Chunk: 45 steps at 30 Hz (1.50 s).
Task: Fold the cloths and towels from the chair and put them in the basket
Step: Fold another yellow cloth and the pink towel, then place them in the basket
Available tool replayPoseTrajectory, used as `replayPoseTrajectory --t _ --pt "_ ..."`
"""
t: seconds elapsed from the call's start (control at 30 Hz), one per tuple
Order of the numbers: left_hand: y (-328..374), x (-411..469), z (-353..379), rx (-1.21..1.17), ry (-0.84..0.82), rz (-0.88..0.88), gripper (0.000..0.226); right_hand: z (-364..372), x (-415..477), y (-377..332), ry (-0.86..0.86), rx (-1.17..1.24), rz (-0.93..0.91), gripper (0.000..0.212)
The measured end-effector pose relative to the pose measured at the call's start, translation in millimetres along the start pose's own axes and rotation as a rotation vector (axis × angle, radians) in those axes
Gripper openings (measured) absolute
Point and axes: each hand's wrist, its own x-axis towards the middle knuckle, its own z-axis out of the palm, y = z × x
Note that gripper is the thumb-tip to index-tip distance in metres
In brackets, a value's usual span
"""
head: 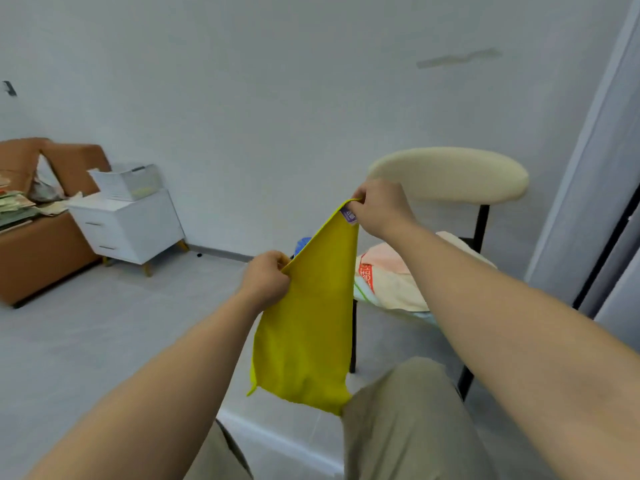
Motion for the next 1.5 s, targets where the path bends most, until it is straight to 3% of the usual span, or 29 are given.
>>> replayPoseTrajectory --t 0.2,0.37,0.43,0.5,0.57,0.63,0.83,0.97,1.1,1.27,1.5 --pt "-116.4 11.1 21.3 0.241 -0.02 -0.214 0.016 87.8 -22.2 26.8 0.001 0.148 0.269 0.013" --pt "-173.8 22.2 35.6 0.149 0.081 -0.359 0.038 153.8 -23.4 39.9 -0.036 0.156 0.388 0.015" --pt "-183.9 31.1 41.5 -0.003 0.137 -0.409 0.041 178.7 -22.1 43.0 -0.079 0.143 0.408 0.017" --pt "-191.9 41.7 47.6 -0.335 0.162 -0.481 0.034 203.5 -20.6 47.7 -0.169 0.124 0.433 0.021" --pt "-195.5 53.2 53.2 -0.704 0.086 -0.579 0.018 227.7 -18.3 53.6 -0.277 0.12 0.459 0.027" --pt "-193.8 63.9 55.6 -0.926 -0.042 -0.636 0.015 247.3 -18.3 59.1 -0.328 0.137 0.499 0.027" --pt "-194.1 96.5 66.2 -1.083 -0.168 -0.677 0.046 294.6 -6.8 66.9 -0.427 0.204 0.586 0.028" --pt "-184.5 114.9 66.7 -1.189 -0.178 -0.679 0.029 311.7 10.2 65.3 -0.403 0.247 0.563 0.027" --pt "-187.9 124.6 73.2 -1.212 -0.023 -0.677 0.014 320.9 11.2 69.0 -0.417 0.358 0.585 0.008" --pt "-192.7 126.1 80.9 -1.07 0.051 -0.611 0.008 314.1 9.2 56.6 -0.468 0.408 0.514 0.024" --pt "-192.5 125.3 80.5 -0.66 0.161 -0.422 0.008 309.2 10.2 47.0 -0.577 0.489 0.46 0.02"
